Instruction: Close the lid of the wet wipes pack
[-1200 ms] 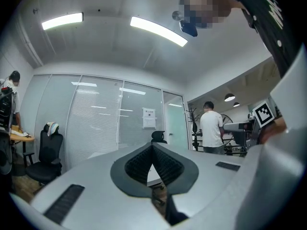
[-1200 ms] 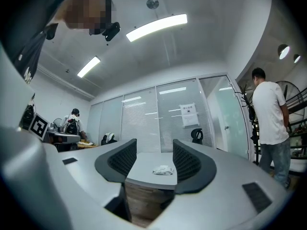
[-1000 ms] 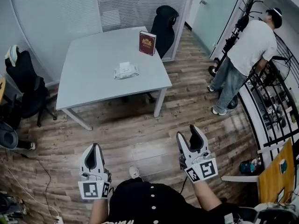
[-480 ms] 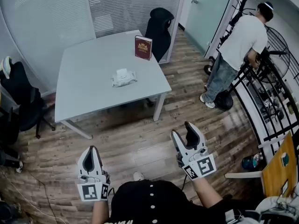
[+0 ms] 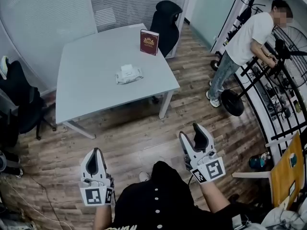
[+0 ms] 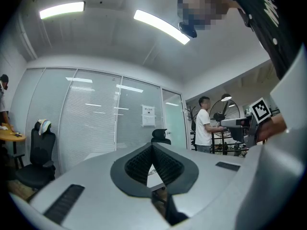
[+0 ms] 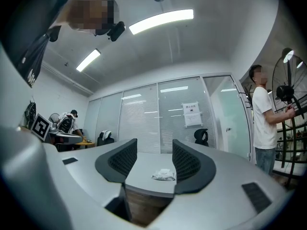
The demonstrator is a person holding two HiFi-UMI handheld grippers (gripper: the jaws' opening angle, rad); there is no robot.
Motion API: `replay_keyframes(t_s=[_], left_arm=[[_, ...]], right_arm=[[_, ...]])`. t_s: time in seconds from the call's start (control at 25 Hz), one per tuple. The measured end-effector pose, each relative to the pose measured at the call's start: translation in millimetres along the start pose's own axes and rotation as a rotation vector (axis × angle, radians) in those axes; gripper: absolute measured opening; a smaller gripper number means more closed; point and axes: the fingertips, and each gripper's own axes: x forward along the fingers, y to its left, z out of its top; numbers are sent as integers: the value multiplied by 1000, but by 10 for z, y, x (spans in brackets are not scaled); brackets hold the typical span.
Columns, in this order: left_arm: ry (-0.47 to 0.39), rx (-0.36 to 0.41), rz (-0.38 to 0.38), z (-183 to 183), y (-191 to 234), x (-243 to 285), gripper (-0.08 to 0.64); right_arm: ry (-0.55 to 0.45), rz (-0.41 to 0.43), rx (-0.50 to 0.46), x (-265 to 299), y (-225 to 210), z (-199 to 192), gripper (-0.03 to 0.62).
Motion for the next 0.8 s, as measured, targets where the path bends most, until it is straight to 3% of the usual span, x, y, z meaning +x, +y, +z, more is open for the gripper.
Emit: replay_keyframes(t_s=[0.36, 0.8], left_arm=[[18, -8, 23, -83, 62, 236, 6], [28, -12, 42, -106, 108, 892, 6]], right_arm=[[-10, 24, 49, 296, -212, -67, 224], [12, 56, 35, 878, -600, -152, 229]])
